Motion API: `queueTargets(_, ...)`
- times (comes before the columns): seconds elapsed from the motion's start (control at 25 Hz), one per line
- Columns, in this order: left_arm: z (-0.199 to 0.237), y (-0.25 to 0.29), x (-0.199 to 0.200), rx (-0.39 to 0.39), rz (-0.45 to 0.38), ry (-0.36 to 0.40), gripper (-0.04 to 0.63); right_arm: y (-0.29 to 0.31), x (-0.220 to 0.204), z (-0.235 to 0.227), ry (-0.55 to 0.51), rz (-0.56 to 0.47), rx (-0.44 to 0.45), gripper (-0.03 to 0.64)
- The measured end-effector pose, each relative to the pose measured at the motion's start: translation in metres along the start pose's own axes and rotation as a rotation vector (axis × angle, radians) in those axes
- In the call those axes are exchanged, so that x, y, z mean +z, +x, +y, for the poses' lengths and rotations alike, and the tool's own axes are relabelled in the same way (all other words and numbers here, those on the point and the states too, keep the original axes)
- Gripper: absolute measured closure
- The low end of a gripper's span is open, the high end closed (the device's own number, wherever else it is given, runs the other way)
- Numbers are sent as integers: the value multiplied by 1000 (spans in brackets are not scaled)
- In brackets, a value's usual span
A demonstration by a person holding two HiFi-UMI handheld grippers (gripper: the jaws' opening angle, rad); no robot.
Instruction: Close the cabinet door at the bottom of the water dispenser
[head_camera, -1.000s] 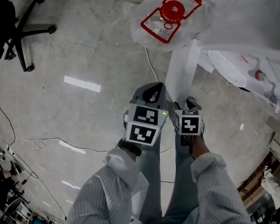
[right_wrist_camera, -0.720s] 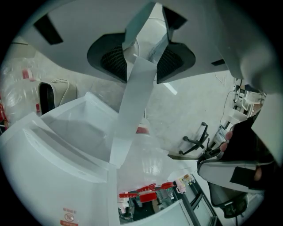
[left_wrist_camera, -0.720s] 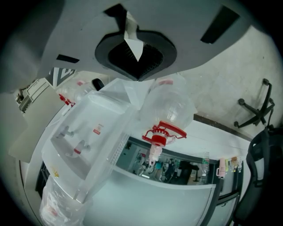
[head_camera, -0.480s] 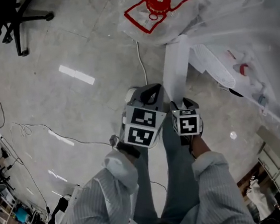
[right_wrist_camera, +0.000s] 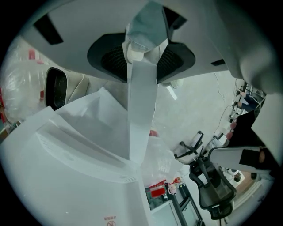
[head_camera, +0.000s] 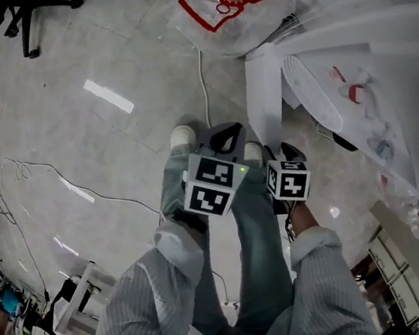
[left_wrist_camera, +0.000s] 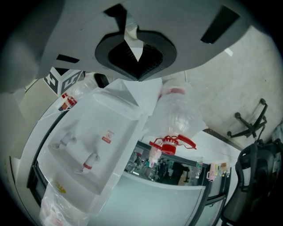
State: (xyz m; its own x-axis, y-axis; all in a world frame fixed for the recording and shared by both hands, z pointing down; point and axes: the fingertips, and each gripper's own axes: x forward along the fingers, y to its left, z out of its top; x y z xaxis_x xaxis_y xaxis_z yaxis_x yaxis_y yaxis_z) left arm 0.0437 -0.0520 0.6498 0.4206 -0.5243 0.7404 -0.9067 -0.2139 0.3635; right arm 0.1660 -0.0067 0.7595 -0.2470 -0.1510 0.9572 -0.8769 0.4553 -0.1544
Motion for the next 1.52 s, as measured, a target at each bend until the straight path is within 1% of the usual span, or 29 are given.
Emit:
queueTargets(0.24, -19, 14, 0, 28, -39, -58, 586, -6, -4, -34, 2, -24, -3, 408)
queueTargets(0.48, -45, 32, 1, 16, -83, -110, 586, -7, -3, -69, -89, -24, -8, 408)
queueTargets(0.56, -50, 37, 1, 12, -91, -116, 586, -5, -2, -82, -91, -22, -30, 408)
queueTargets(0.72, -56, 41, 1, 12, -94, -130, 586, -3, 0, -111, -32, -31, -87, 407)
queueTargets(0.88, -53, 40, 1, 16, -90, -133, 586, -2, -2, -121, 58, -24, -74, 407)
queueTargets(0.96, -49, 41, 2, 20, -90, -134, 586, -2, -3, -123, 106, -23, -85, 407)
queueTargets(1.16, -44, 40, 6, 24, -96, -140, 586, 0, -8, -125, 262, -15, -94, 407)
queueTargets(1.24, -41, 40, 7, 29, -95, -145, 586, 0, -9, -128, 304, -12, -90, 407)
queueTargets(1.32, -38, 41, 7, 31, -96, -147, 586, 0, -7, -132, 295, -14, -103, 408)
queueTargets(1.52, -34, 46, 5, 31, -80, -145, 586, -1, -1, -146, 212, -17, -152, 417)
